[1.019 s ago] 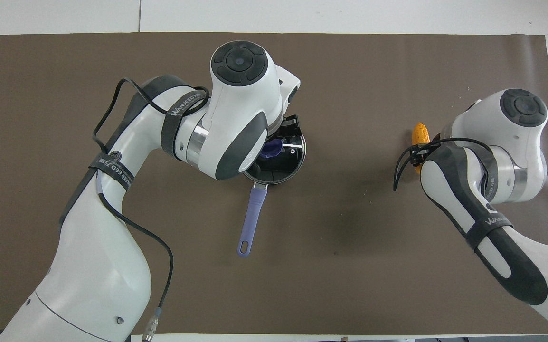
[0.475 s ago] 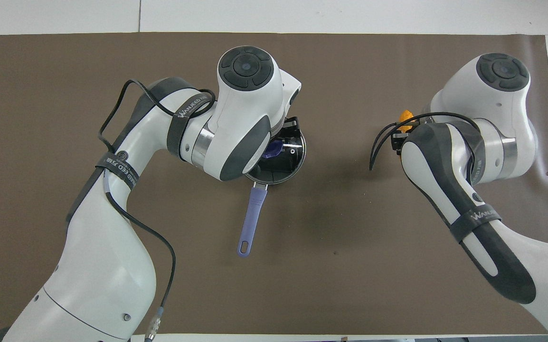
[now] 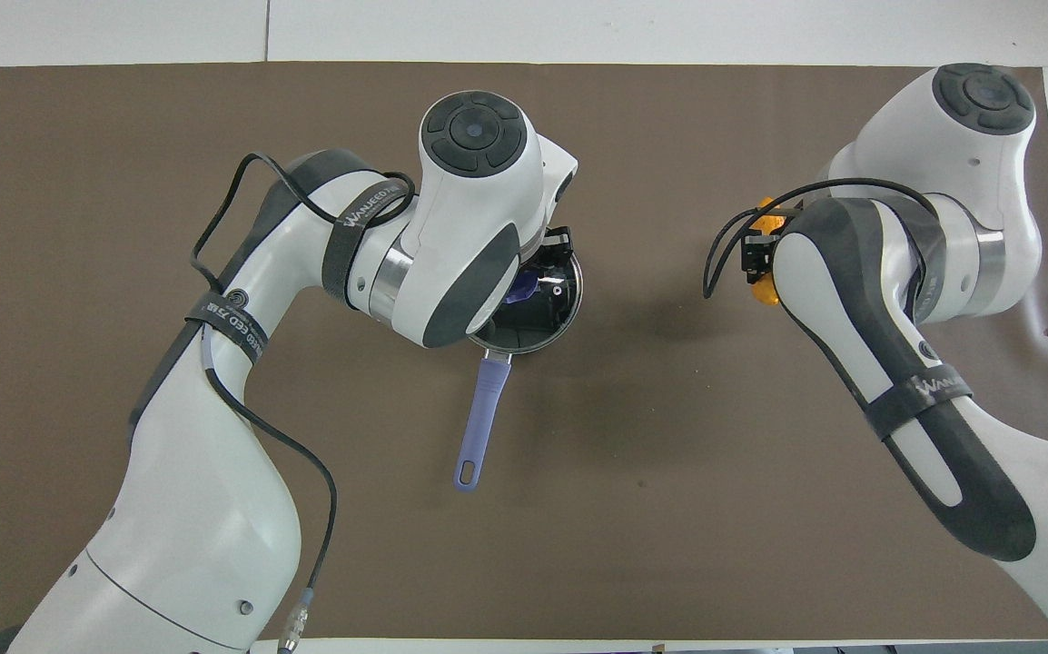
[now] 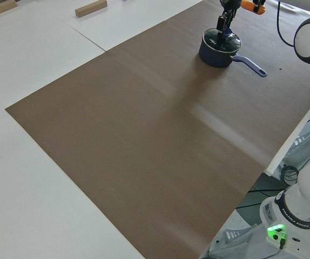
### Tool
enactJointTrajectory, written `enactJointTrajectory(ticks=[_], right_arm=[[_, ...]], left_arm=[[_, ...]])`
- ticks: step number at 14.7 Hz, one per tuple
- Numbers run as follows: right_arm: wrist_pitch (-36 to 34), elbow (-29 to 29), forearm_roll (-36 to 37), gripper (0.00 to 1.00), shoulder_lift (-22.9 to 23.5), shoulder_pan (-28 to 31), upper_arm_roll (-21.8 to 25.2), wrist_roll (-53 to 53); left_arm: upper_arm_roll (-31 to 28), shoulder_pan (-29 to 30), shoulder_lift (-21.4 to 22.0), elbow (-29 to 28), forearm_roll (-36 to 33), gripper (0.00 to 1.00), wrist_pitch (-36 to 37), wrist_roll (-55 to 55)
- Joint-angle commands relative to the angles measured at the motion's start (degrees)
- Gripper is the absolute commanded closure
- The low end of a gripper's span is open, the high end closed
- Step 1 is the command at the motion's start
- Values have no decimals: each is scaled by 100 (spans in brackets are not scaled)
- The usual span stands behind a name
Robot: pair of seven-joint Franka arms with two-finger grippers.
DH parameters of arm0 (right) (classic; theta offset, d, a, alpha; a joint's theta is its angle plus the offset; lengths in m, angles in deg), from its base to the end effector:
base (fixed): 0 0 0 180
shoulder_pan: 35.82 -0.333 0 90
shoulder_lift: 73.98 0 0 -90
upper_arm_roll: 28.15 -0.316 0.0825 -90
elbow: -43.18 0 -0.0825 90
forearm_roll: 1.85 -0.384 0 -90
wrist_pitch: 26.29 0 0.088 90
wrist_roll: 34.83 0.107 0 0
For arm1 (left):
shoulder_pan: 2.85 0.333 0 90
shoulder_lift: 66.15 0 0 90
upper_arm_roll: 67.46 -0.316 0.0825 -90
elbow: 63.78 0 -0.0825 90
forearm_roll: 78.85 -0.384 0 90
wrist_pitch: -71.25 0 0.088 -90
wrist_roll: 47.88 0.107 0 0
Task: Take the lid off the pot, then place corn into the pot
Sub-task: 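Grasp the lid knob with the left gripper while the right gripper grasps the corn, then lift the lid aside with the left gripper while the right gripper carries the corn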
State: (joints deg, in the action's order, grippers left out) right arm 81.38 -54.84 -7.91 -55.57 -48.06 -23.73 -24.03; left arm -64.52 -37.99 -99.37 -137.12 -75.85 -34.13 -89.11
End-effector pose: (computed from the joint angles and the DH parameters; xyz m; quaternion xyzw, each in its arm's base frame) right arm 0.6220 0.0974 0.3913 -0.9955 0.0447 0.0806 0.0240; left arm 0.5689 -0.4405 0.4136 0.9984 0.0387 -0.0327 0.0239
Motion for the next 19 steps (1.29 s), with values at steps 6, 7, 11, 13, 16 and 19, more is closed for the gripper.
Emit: enactJointTrajectory(ticks=[6,7,11,13,16,19], right_arm=[[8,64,-44,100,66,-7,-20,-7],[17,64,-61,100,66,-50,-20,-16],[17,46,-53,100,66,-77,-20,-17],[26,55,-53,100,66,-77,-20,-17],[9,465,0,100,58,-357,-108,53],[-9,1293,52,100,408,-1262,-135,919]], left_arm=[[-92,-125,78,-59,-72,100,53,-113],[-101,-116,131,-41,-54,100,132,-105],[-119,94,596,-15,77,100,588,-78],[-119,383,886,-23,183,100,764,-61],[-110,997,1228,-32,183,100,1072,332],[-119,1911,1484,-242,192,100,1433,1797]])
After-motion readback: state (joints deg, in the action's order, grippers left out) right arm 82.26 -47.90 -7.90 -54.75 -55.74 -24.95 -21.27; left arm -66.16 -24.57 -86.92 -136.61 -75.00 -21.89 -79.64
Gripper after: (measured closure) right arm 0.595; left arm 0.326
